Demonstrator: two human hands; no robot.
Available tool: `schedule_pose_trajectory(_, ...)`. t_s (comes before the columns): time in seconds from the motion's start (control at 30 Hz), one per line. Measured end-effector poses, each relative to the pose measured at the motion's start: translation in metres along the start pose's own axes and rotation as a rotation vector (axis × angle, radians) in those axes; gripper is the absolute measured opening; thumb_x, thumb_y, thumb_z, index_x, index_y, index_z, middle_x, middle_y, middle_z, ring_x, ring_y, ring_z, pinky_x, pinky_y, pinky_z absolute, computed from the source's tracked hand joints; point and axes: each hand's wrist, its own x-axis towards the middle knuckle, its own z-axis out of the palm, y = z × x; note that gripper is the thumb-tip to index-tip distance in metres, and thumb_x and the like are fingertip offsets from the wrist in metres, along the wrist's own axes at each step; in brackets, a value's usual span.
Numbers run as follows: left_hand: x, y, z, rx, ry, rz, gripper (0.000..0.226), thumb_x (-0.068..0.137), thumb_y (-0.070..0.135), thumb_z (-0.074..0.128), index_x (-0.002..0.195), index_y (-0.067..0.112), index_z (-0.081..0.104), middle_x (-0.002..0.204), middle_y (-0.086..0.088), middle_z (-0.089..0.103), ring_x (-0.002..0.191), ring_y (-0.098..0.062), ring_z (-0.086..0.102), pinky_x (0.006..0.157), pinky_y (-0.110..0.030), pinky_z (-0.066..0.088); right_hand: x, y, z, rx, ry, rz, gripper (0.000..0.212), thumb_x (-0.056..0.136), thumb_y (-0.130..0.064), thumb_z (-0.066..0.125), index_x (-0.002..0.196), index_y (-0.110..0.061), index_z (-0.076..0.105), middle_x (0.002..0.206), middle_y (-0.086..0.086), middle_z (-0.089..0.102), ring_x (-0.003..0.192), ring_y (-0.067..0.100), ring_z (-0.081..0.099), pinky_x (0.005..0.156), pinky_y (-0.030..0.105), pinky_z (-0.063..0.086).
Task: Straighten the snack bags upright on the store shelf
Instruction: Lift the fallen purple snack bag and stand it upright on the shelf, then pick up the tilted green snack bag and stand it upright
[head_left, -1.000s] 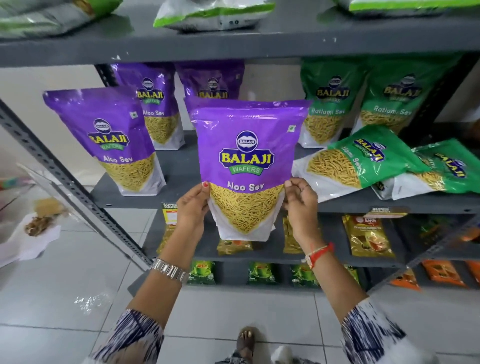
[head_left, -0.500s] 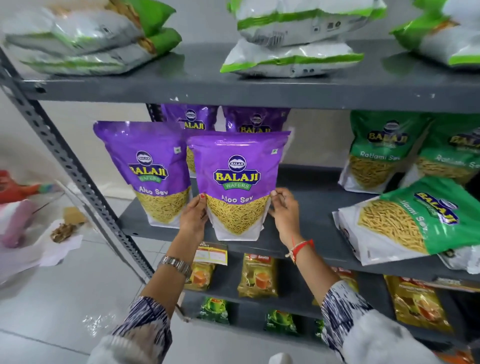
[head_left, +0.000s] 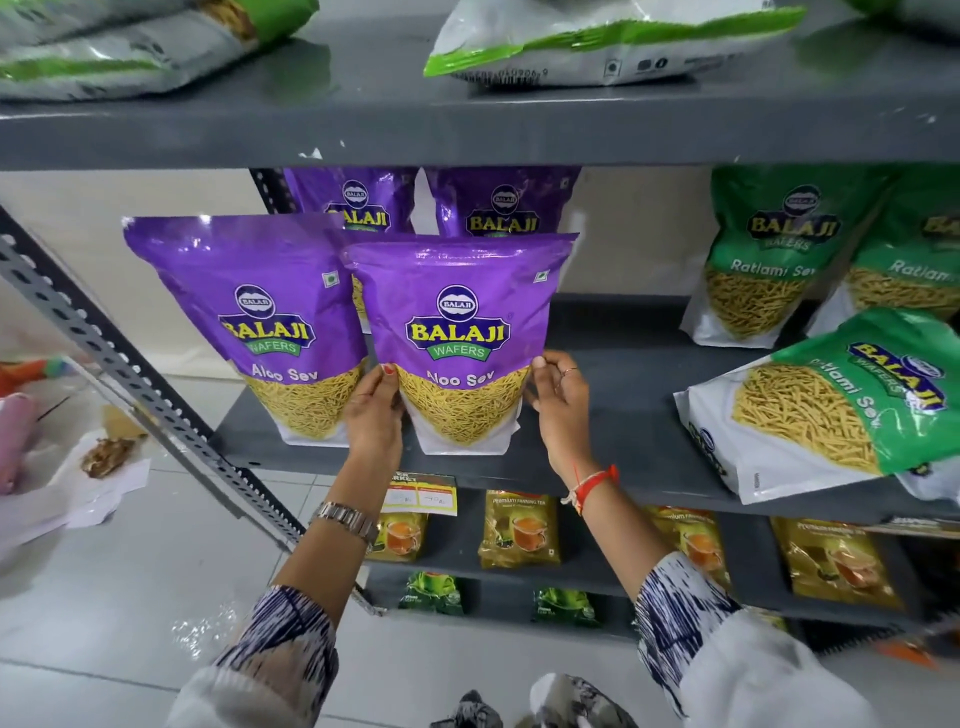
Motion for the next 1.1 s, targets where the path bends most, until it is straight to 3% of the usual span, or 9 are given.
schedule_pose_trajectory(0.13,-0.024,-0.013,0.004,0.151,0.227,0.322,0.034,0.077,-0.004,0.065,0.108,0.01,0.064,0.109,-0.012,0.066,0.088,-0.007,0.064,0.081,-0.018,0.053,-0.011,0.001,-0.005,0.004,0.015,-0.021,0.025,0.097,-0.015,0.046,0.119,-0.003,0.051,0.121,0.017,0.063,0.115,0.027,0.061,0.102,0.052,0.048)
schedule_pose_trajectory(0.27,-0.06,-0.039,0.027,0.313,0.279,0.668,0.035,0.078,0.002,0.066,0.112,0.01,0.058,0.118,-0.02,0.051,0.1,-0.004,0.052,0.082,-0.016,0.045,-0.021,-0.003,-0.024,0.069,0.171,-0.069,0.024,0.094,-0.009,0.051,0.117,-0.011,0.053,0.122,0.013,0.062,0.116,0.023,0.06,0.105,0.05,0.045)
schedule_pose_trajectory(0.4,-0.085,-0.064,0.065,0.464,0.154,0.837,0.026,0.082,0.006,0.062,0.107,0.007,0.056,0.106,-0.011,0.045,0.1,-0.024,0.046,0.087,-0.021,0.04,-0.026,-0.018,-0.074,0.179,0.455,-0.139,0.023,0.09,-0.001,0.052,0.101,-0.021,0.057,0.106,0.01,0.064,0.101,0.021,0.062,0.1,0.052,0.048)
schedule_pose_trajectory(0.53,-0.098,-0.091,0.124,0.586,-0.104,0.947,0.014,0.087,0.015,0.057,0.101,0.014,0.056,0.099,0.008,0.047,0.095,-0.019,0.045,0.085,-0.033,0.039,-0.028,-0.027,-0.142,0.259,0.768,-0.177,0.018,0.089,0.004,0.048,0.098,-0.009,0.058,0.095,0.003,0.063,0.094,0.018,0.059,0.092,0.046,0.048)
schedule_pose_trajectory(0.63,-0.102,-0.116,0.182,0.619,-0.412,0.716,0.016,0.09,0.023,0.053,0.105,0.025,0.056,0.1,0.01,0.047,0.092,-0.011,0.047,0.083,-0.027,0.041,-0.033,-0.026,-0.192,0.233,0.93,-0.161,0.013,0.091,-0.001,0.051,0.102,-0.007,0.055,0.095,0.01,0.061,0.092,0.02,0.059,0.088,0.037,0.048)
schedule_pose_trajectory(0.8,-0.093,-0.153,0.279,0.798,-0.691,0.099,0.026,0.091,0.007,0.049,0.111,-0.007,0.059,0.113,-0.021,0.06,0.098,-0.02,0.051,0.081,-0.021,0.039,-0.035,-0.015,-0.236,0.282,1.04,0.013,0.021,0.086,0.0,0.06,0.095,-0.006,0.043,0.078,0.0,0.041,0.071,0.008,0.045,0.064,0.008,0.043)
schedule_pose_trajectory(0.9,-0.087,-0.159,0.309,0.946,-0.834,-0.188,0.024,0.087,0.014,0.057,0.105,-0.002,0.063,0.111,-0.017,0.061,0.09,-0.021,0.058,0.073,-0.019,0.047,-0.037,-0.011,-0.249,0.448,0.945,0.132,0.024,0.087,0.0,0.059,0.098,-0.008,0.038,0.085,0.007,0.043,0.079,0.018,0.045,0.076,0.023,0.045)
schedule_pose_trajectory(1.0,-0.09,-0.158,0.321,0.955,-0.877,-0.325,0.038,0.086,0.012,0.059,0.118,-0.007,0.056,0.112,-0.021,0.062,0.084,-0.027,0.063,0.095,-0.036,0.047,-0.038,-0.01,-0.26,0.584,0.858,0.273,0.021,0.091,-0.004,0.055,0.104,-0.011,0.039,0.102,0.013,0.053,0.097,0.024,0.05,0.095,0.047,0.044)
schedule_pose_trajectory(1.1,-0.096,-0.162,0.326,0.878,-0.818,-0.381,0.038,0.085,0.008,0.059,0.119,-0.007,0.055,0.106,-0.019,0.064,0.084,-0.028,0.065,0.1,-0.041,0.045,-0.039,-0.011,-0.271,0.61,0.733,0.34,0.012,0.093,-0.006,0.053,0.085,-0.013,0.047,0.085,0.004,0.059,0.083,0.018,0.057,0.096,0.047,0.045)
